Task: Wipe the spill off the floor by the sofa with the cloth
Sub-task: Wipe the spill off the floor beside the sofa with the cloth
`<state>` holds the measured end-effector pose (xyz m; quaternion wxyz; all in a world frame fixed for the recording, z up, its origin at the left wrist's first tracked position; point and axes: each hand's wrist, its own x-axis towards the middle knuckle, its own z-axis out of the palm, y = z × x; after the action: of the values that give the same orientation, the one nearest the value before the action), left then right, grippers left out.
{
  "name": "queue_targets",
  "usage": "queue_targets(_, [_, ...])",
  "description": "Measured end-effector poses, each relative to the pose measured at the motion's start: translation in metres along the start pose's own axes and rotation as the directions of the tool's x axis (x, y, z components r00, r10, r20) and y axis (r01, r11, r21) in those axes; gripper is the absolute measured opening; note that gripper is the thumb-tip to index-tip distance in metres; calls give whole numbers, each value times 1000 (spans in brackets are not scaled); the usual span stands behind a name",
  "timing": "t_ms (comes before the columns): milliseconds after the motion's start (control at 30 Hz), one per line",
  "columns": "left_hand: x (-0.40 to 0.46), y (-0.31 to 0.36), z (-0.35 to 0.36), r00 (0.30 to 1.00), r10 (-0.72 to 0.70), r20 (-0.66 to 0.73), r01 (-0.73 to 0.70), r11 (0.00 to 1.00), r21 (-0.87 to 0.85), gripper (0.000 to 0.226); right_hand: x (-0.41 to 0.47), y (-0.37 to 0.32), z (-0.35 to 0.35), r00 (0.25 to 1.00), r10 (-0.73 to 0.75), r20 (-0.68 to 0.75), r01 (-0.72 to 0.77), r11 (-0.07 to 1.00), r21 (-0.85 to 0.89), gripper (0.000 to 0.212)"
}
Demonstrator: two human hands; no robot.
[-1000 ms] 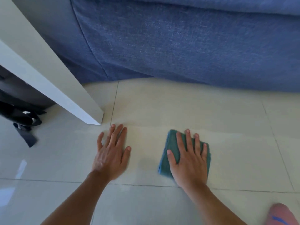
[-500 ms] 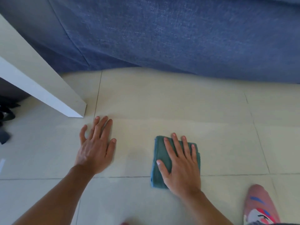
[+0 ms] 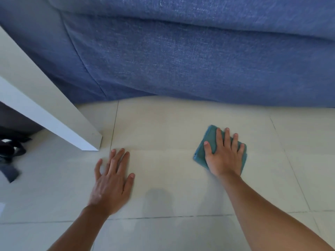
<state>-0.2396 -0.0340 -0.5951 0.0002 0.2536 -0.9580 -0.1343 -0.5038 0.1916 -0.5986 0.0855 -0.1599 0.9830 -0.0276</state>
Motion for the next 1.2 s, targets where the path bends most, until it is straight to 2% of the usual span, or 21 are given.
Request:
queue_targets(100, [1,0,-1,1000,-2,4,2,1000,-3,65,3,-45,0,979,-202,16,203,979,-27,76])
queue_targets(200, [1,1,-3,1000,2,20,-1,1000,-25,66,-11,-104,5,913,-406,33,407,914,-8,78])
queue_targets(300, [-2,-3,-8,999,-31,23,32,998,-54,67,-25,-161,15,837,-546,38,545,838,32,79])
queue_targets(500, [-31,-32,-16,987,-160,9,160,987,-10,65,-49,-223,27,705,-706,67,703,708,59,76])
queue_targets(700, [-47,-42,-17,984,-177,14,177,984,-17,63,-80,-213,31,560,-827,58,821,563,97,70])
queue_targets(800, [-42,-35,-19,976,-217,-2,217,975,-39,62,-91,-204,27,520,-852,68,836,523,165,68])
queue_targets(867, [-38,-32,-21,968,-247,-35,246,969,-31,62,-94,-199,19,538,-842,35,779,512,362,59])
queue_targets(933, [-33,-31,-23,955,-287,-81,284,958,-42,57,-90,-191,9,634,-769,-75,667,495,558,45])
queue_targets(967, [-30,-30,-24,942,-317,-106,313,948,-54,54,-84,-187,7,693,-707,-144,641,511,573,41])
queue_targets(1033, [-22,-27,-25,913,-383,-141,375,924,-80,53,-73,-179,-2,788,-600,-137,582,654,484,40])
queue_targets(1100, [-14,-25,-25,894,-423,-149,417,906,-67,54,-66,-176,-9,848,-530,-6,501,797,339,40])
queue_targets(1200, [-6,-19,-27,867,-474,-156,477,879,-20,47,-67,-175,-13,902,-423,89,377,871,316,33])
